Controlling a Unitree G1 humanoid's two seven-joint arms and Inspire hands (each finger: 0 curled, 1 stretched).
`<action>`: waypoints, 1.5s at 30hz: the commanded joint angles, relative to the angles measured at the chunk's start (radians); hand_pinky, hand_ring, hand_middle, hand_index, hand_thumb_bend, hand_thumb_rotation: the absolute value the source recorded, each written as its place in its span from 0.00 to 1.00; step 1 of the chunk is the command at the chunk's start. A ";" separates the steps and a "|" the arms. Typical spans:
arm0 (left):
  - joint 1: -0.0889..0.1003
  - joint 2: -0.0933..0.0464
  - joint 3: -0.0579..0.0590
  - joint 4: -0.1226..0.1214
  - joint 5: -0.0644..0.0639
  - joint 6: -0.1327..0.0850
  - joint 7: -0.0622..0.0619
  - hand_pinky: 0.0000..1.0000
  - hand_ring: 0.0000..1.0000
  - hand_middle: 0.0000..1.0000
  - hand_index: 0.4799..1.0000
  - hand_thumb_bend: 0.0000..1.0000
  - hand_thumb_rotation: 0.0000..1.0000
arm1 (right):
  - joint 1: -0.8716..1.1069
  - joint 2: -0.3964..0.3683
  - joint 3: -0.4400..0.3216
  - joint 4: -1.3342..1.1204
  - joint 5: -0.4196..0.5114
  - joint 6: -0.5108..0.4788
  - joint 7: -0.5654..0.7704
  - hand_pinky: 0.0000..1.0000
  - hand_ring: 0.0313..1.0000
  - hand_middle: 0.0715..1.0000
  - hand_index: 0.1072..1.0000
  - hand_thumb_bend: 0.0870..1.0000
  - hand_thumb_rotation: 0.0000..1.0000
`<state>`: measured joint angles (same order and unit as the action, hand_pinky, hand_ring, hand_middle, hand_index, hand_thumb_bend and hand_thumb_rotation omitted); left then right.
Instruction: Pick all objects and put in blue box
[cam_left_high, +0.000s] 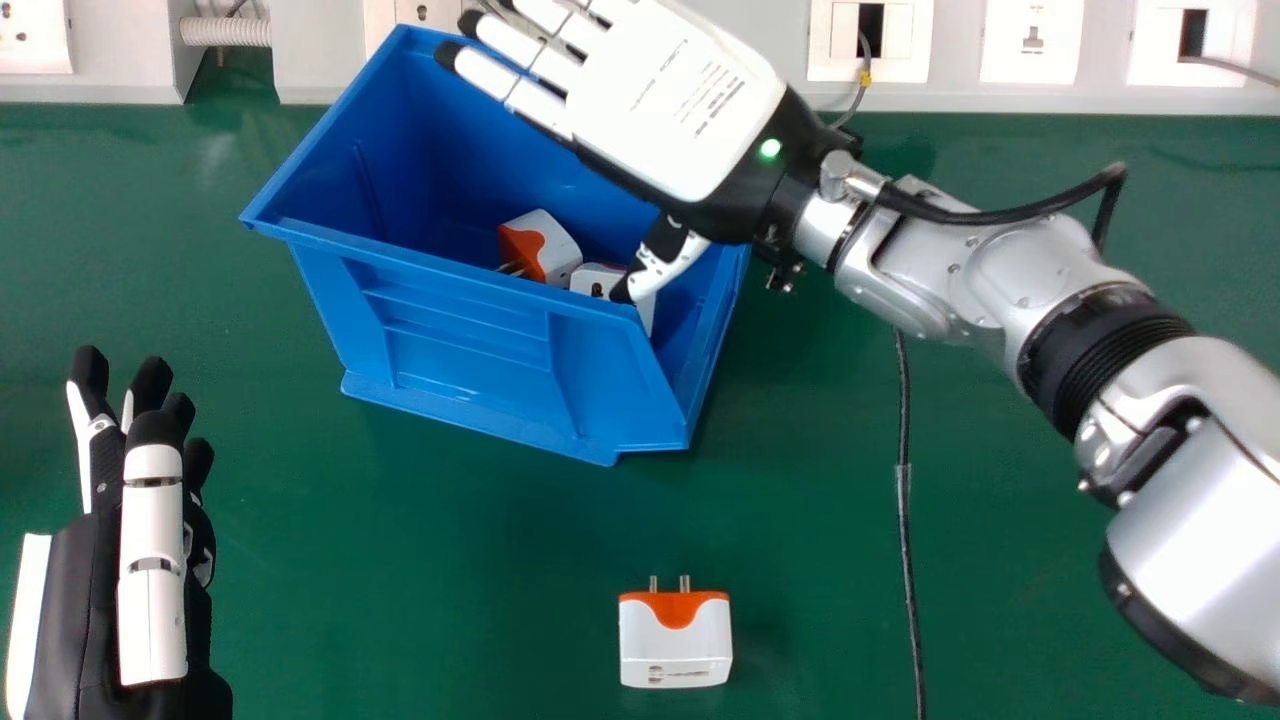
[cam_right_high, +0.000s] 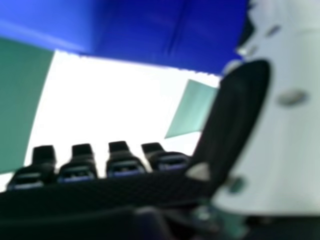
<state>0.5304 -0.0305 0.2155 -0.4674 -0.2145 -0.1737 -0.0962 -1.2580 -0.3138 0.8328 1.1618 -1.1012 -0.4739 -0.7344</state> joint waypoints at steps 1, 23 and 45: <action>-0.001 0.006 0.003 -0.013 0.000 -0.018 0.002 1.00 1.00 1.00 0.95 0.21 0.93 | 0.006 -0.057 -0.051 -0.063 0.046 -0.016 -0.024 0.88 0.99 1.00 0.99 0.77 0.33; -0.035 0.003 -0.013 0.027 0.008 -0.030 -0.003 1.00 1.00 0.99 0.93 0.23 0.92 | 0.921 -0.438 -0.496 -0.861 0.255 0.061 0.087 0.96 1.00 1.00 1.00 0.52 0.47; -0.055 -0.002 -0.020 0.082 0.000 -0.060 -0.008 1.00 1.00 1.00 0.93 0.24 0.88 | 1.307 -0.256 -0.443 -0.943 0.190 0.019 0.144 0.79 0.89 0.92 0.91 0.54 0.62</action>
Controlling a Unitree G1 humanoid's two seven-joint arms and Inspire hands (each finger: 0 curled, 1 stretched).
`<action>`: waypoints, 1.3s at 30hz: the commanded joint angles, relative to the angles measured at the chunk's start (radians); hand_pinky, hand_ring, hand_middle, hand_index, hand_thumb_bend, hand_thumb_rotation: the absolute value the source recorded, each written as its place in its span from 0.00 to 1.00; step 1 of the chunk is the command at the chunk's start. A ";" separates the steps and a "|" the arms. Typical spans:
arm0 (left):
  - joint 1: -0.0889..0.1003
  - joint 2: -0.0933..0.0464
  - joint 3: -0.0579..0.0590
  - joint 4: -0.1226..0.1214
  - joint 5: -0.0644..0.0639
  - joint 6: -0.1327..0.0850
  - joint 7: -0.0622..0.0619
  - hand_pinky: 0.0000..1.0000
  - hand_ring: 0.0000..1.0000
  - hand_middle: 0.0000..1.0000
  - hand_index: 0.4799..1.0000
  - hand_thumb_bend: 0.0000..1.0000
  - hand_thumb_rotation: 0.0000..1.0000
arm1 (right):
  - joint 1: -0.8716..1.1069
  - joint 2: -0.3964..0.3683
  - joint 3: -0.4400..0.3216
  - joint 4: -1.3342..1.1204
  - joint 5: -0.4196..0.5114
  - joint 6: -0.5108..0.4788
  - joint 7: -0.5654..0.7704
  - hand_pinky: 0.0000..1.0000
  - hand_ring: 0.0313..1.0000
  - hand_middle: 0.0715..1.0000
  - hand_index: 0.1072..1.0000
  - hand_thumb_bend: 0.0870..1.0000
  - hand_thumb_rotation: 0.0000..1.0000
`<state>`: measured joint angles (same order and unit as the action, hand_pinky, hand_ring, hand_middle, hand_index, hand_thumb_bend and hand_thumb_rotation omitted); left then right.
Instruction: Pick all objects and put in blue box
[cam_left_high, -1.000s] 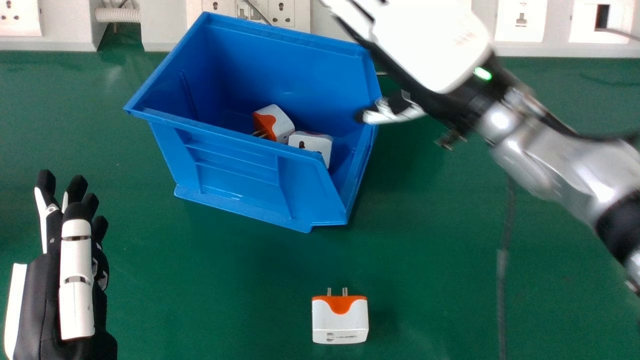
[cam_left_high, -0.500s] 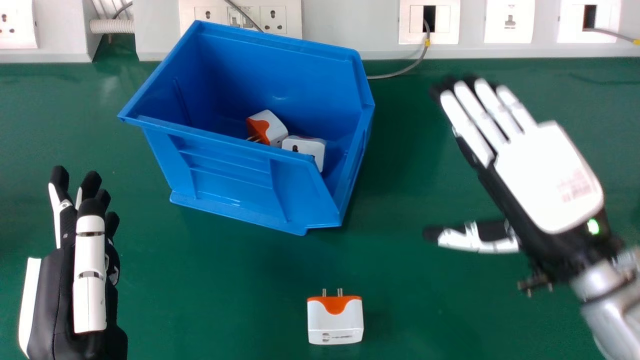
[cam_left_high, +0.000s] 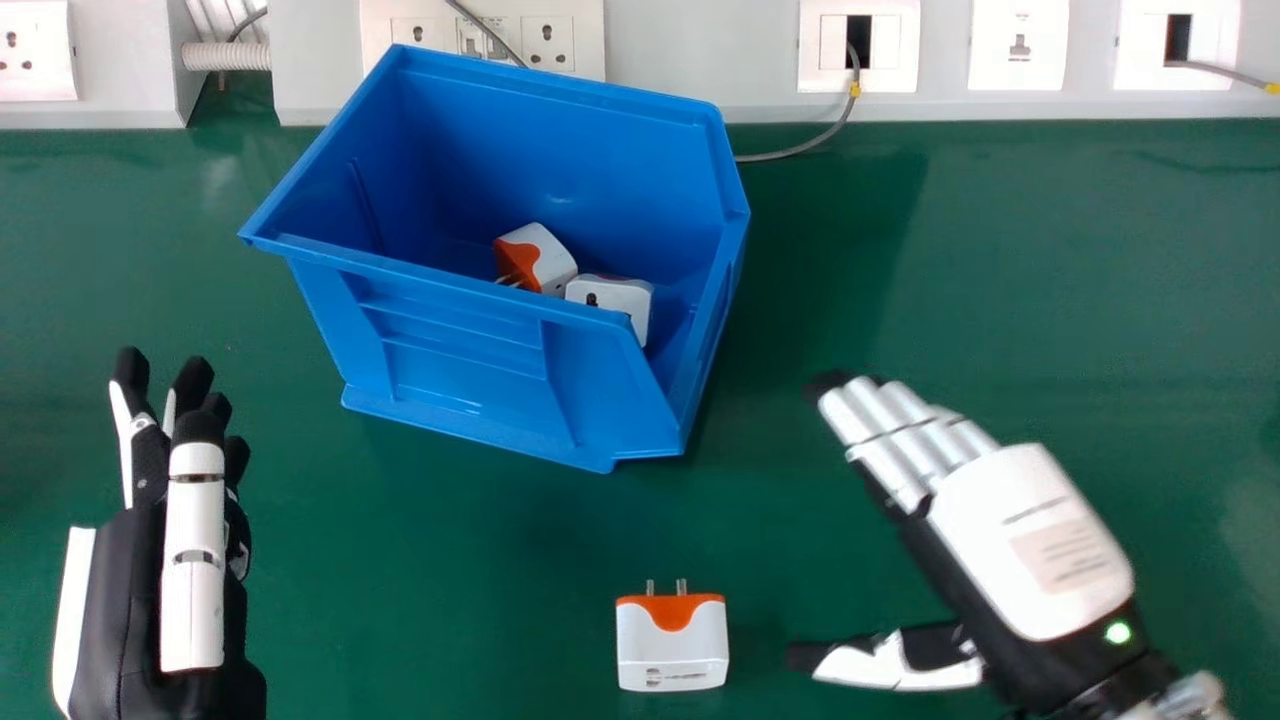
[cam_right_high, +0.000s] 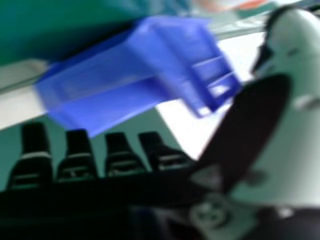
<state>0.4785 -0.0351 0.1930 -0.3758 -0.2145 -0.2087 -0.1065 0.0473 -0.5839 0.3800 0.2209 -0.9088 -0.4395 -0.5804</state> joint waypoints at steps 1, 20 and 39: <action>-0.003 0.003 0.003 -0.009 0.002 -0.025 0.004 1.00 1.00 1.00 0.93 0.24 0.88 | 0.000 0.023 0.019 0.001 -0.009 -0.016 -0.004 0.78 0.87 0.90 0.89 0.54 0.62; -0.008 0.012 0.018 -0.011 0.009 -0.037 0.008 1.00 1.00 1.00 0.94 0.23 0.90 | -0.128 0.140 0.152 0.153 -0.054 0.003 0.084 0.67 0.78 0.81 0.80 0.54 0.59; -0.014 0.032 0.039 -0.036 0.003 -0.018 0.010 1.00 1.00 1.00 0.95 0.25 0.95 | -0.295 0.261 0.274 0.486 -0.125 0.153 0.012 0.63 0.75 0.77 0.75 0.52 0.44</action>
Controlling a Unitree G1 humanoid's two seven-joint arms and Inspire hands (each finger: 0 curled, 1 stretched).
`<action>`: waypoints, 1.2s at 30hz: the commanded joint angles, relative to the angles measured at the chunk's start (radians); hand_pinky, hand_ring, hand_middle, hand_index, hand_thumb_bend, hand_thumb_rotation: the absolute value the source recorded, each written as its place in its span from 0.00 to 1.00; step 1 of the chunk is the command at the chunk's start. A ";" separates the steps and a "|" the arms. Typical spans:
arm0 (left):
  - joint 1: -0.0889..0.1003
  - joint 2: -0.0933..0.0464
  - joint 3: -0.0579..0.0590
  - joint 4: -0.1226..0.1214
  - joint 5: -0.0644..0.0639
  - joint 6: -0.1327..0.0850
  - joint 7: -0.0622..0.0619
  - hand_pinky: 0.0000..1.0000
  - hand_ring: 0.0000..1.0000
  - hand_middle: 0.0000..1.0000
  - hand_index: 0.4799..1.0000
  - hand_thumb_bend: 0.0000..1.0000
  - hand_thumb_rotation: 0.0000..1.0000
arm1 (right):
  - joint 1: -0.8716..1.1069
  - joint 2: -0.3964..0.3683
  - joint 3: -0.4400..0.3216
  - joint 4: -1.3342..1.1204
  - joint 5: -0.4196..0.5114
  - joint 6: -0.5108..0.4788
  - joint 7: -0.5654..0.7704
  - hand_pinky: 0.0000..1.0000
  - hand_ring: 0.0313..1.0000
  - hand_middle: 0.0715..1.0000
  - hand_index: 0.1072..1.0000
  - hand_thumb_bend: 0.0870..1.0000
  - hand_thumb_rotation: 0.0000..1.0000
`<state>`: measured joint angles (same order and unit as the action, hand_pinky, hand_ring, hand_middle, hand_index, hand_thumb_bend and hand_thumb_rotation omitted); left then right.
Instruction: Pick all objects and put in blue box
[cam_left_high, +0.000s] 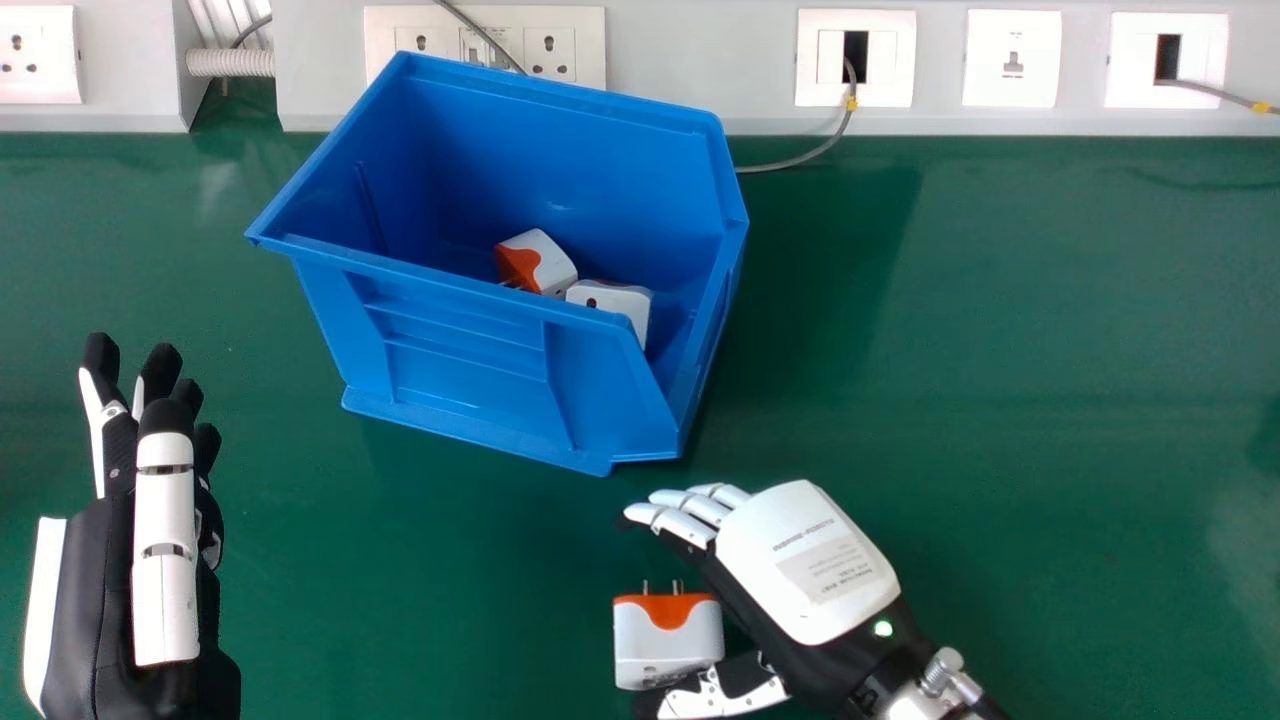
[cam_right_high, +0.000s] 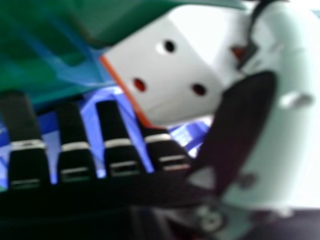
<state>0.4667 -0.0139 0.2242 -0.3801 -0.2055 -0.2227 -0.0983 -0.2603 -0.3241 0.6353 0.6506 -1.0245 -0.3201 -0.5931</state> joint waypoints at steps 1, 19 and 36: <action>-0.003 0.011 0.008 -0.033 -0.009 -0.002 0.001 1.00 1.00 1.00 0.96 0.25 0.94 | 0.006 0.005 0.023 0.068 -0.008 0.036 0.020 0.63 0.75 0.77 0.75 0.52 0.43; -0.009 0.024 0.014 -0.041 -0.017 0.007 -0.003 1.00 1.00 1.00 0.99 0.26 0.97 | -0.056 0.019 0.045 0.187 0.106 -0.029 0.016 0.45 0.52 0.55 0.55 0.50 0.09; -0.016 0.023 0.014 -0.041 -0.022 0.011 -0.004 1.00 1.00 1.00 0.98 0.25 0.97 | -0.023 0.012 0.007 0.064 0.168 0.041 0.184 0.15 0.17 0.20 0.42 0.44 0.15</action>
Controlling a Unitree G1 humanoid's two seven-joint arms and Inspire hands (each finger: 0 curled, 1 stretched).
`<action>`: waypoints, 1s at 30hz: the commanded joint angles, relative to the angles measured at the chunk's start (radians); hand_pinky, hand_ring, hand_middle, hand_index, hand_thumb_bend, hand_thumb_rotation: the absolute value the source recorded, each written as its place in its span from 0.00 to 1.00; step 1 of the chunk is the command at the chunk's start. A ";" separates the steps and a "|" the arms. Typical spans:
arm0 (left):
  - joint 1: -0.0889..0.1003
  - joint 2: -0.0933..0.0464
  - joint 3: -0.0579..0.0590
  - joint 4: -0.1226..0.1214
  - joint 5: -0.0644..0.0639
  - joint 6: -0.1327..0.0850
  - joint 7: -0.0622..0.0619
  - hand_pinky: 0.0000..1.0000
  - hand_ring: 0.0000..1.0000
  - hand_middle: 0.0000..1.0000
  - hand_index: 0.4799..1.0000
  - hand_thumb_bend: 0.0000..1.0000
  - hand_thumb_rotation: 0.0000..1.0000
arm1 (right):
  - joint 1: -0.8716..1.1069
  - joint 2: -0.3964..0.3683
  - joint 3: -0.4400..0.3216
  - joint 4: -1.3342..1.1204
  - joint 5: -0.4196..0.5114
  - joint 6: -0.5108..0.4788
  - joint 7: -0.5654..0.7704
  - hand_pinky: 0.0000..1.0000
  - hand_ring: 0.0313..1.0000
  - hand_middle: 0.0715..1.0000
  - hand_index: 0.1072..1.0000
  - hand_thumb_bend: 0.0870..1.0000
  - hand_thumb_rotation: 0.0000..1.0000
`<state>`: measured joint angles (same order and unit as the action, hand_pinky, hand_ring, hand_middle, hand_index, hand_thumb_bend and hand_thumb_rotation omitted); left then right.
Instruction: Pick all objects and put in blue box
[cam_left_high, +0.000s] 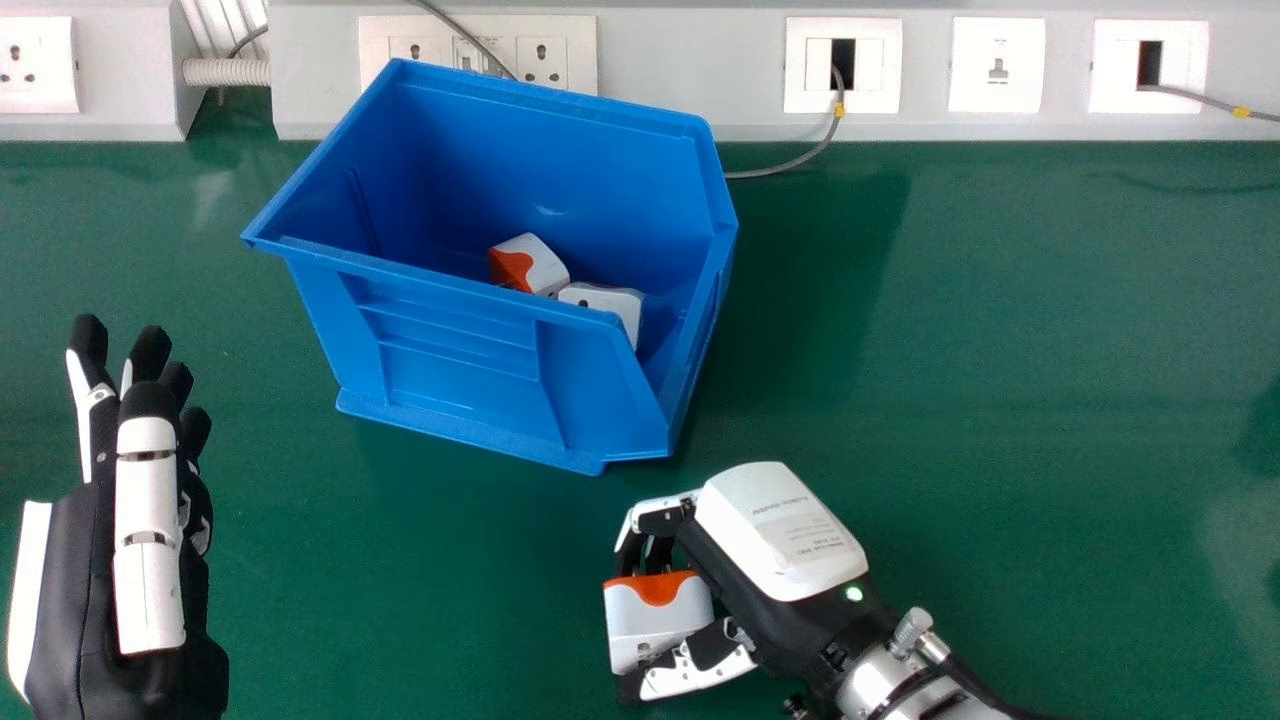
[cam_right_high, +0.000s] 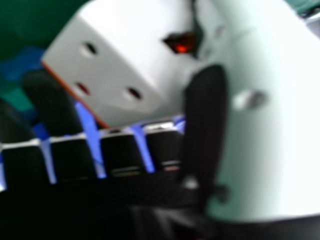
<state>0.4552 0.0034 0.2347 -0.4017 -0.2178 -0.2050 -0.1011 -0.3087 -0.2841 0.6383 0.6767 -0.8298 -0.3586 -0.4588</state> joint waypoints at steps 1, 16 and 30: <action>-0.005 0.006 0.004 -0.020 -0.011 -0.005 -0.001 1.00 1.00 1.00 0.98 0.26 0.97 | 0.026 -0.027 0.002 0.036 -0.024 0.080 0.054 0.15 0.18 0.20 0.41 0.44 0.15; -0.009 0.010 0.006 -0.011 -0.020 -0.007 -0.006 1.00 1.00 1.00 0.98 0.26 0.95 | 0.159 -0.141 -0.179 -0.211 0.056 0.045 0.003 0.13 0.15 0.19 0.41 0.44 0.15; -0.022 0.005 -0.006 0.000 -0.005 -0.011 0.005 1.00 1.00 1.00 0.97 0.27 0.95 | 0.140 -0.281 -0.425 -0.377 0.089 0.054 0.006 0.10 0.11 0.13 0.41 0.44 0.16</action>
<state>0.4327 0.0069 0.2257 -0.3970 -0.2256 -0.2001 -0.0964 -0.1301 -0.5401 0.2521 0.3388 -0.7516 -0.2979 -0.4453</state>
